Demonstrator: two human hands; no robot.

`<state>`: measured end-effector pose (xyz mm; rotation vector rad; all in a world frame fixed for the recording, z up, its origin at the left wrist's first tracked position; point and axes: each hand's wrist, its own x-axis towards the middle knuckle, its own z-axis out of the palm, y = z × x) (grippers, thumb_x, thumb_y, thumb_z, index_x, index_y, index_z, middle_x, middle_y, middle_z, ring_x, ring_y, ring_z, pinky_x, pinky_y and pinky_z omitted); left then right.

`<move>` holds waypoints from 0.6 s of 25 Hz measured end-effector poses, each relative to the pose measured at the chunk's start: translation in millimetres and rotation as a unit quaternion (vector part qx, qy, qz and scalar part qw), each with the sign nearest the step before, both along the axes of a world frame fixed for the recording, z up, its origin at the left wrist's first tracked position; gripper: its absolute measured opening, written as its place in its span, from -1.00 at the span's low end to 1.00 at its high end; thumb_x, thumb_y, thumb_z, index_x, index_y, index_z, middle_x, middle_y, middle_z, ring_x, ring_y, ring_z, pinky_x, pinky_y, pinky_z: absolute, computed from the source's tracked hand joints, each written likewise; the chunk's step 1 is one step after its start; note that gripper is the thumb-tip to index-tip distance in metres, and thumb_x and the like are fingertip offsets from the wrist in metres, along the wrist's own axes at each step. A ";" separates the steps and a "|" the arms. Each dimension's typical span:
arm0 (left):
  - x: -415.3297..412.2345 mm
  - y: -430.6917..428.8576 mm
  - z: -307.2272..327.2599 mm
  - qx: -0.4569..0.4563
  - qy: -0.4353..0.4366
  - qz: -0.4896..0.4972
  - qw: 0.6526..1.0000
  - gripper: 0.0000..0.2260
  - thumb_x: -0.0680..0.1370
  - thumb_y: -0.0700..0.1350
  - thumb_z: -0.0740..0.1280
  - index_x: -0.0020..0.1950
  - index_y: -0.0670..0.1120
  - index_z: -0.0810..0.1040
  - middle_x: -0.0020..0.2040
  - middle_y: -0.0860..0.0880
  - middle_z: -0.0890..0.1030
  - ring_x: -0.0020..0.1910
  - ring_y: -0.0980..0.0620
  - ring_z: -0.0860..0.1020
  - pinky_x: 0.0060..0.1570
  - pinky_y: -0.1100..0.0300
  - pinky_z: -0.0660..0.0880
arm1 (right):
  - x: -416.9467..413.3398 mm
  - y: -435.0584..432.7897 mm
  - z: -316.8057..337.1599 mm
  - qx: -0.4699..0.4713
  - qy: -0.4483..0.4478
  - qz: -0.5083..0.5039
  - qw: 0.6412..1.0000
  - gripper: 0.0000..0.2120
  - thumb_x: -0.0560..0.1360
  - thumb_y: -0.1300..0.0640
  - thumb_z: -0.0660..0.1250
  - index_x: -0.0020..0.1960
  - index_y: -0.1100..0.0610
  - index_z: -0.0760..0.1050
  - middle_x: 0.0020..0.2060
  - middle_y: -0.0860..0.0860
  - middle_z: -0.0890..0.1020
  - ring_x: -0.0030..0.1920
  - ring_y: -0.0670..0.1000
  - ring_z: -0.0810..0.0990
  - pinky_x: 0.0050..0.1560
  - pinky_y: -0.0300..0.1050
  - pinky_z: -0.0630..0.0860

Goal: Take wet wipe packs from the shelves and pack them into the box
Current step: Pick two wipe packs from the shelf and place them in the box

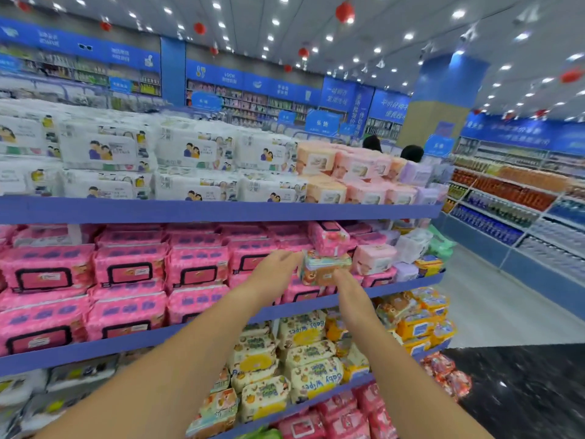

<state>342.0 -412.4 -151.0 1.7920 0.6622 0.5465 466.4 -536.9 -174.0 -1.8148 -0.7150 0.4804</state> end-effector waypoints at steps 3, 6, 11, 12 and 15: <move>63.7 29.8 -13.9 0.053 0.021 -0.014 0.998 -0.55 0.69 0.16 0.14 0.48 -0.08 0.40 0.25 0.06 0.47 0.15 0.06 0.42 0.19 0.11 0.33 | 70.4 7.2 2.4 -0.008 -0.037 -0.018 0.999 -0.52 0.69 -0.16 0.07 0.56 -0.06 0.25 0.55 -0.08 0.29 0.52 0.05 0.29 0.42 0.05 0.28; 120.8 70.3 -36.2 0.035 0.027 -0.003 0.999 -0.56 0.68 0.16 0.16 0.46 -0.06 0.43 0.37 0.02 0.49 0.21 0.07 0.44 0.27 0.07 0.34 | 139.5 36.5 3.0 -0.011 -0.050 -0.022 0.998 -0.52 0.68 -0.17 0.08 0.56 -0.08 0.27 0.54 -0.09 0.30 0.51 0.04 0.29 0.42 0.03 0.27; 185.4 112.9 -67.0 -0.016 0.059 0.027 0.998 -0.52 0.66 0.21 0.17 0.49 -0.04 0.38 0.36 0.04 0.46 0.22 0.07 0.42 0.21 0.10 0.32 | 210.6 99.5 -1.4 -0.036 -0.075 -0.004 0.997 -0.49 0.68 -0.16 0.10 0.57 0.01 0.26 0.54 -0.03 0.31 0.52 0.05 0.28 0.45 0.02 0.24; 195.9 119.3 -71.8 -0.017 0.074 0.030 0.997 -0.52 0.66 0.21 0.18 0.49 -0.03 0.37 0.41 0.01 0.46 0.22 0.05 0.43 0.22 0.09 0.34 | 221.8 111.3 -5.4 -0.044 -0.070 0.003 0.997 -0.47 0.66 -0.18 0.11 0.57 0.00 0.25 0.54 -0.03 0.32 0.52 0.06 0.29 0.45 0.03 0.26; 223.2 130.2 -87.5 0.006 0.124 0.041 0.991 -0.43 0.64 0.21 0.25 0.57 -0.01 0.25 0.50 -0.02 0.40 0.33 0.00 0.45 0.25 0.12 0.34 | 252.3 144.0 -21.5 -0.066 -0.087 0.025 0.994 -0.33 0.58 -0.31 0.18 0.59 -0.02 0.19 0.54 -0.03 0.32 0.50 0.07 0.33 0.46 0.10 0.31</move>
